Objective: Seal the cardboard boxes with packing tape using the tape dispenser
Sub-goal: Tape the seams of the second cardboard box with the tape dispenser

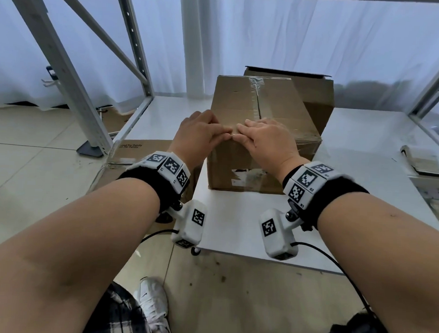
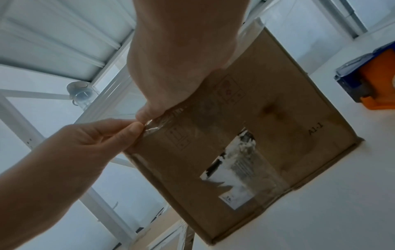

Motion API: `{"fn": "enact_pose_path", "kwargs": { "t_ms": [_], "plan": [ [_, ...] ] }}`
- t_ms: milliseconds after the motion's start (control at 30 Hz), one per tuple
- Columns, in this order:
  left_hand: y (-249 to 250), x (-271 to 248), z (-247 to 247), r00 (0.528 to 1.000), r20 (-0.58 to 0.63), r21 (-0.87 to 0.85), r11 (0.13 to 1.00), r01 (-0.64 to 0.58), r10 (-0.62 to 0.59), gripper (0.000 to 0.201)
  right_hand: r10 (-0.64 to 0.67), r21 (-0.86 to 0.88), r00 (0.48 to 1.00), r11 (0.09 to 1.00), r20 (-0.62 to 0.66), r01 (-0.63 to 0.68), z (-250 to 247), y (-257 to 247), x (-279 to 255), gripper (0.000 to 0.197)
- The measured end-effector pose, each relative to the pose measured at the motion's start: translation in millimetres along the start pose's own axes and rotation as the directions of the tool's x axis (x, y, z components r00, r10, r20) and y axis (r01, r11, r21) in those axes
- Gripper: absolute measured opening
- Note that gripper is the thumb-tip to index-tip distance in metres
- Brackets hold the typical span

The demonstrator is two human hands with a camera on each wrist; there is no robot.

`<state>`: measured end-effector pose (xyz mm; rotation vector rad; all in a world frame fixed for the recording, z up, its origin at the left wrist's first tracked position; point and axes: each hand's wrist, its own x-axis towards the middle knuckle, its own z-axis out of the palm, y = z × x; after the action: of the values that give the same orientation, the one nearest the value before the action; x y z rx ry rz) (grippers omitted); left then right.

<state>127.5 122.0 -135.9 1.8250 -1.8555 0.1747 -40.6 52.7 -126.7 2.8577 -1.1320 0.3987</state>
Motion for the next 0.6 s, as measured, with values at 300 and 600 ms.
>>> {"fn": "enact_pose_path", "kwargs": {
  "t_ms": [300, 600],
  "plan": [
    [-7, -5, 2, 0.996, 0.055, 0.149, 0.986, -0.076, 0.069, 0.037, 0.03, -0.214, 0.997, 0.977, 0.066, -0.015, 15, -11, 2, 0.059],
    [19, 11, 10, 0.997, 0.073, 0.011, 1.0, 0.022, -0.022, 0.033, -0.025, -0.1, 1.0, 0.995, 0.011, 0.026, -10, 19, -1, 0.053]
  ]
}}
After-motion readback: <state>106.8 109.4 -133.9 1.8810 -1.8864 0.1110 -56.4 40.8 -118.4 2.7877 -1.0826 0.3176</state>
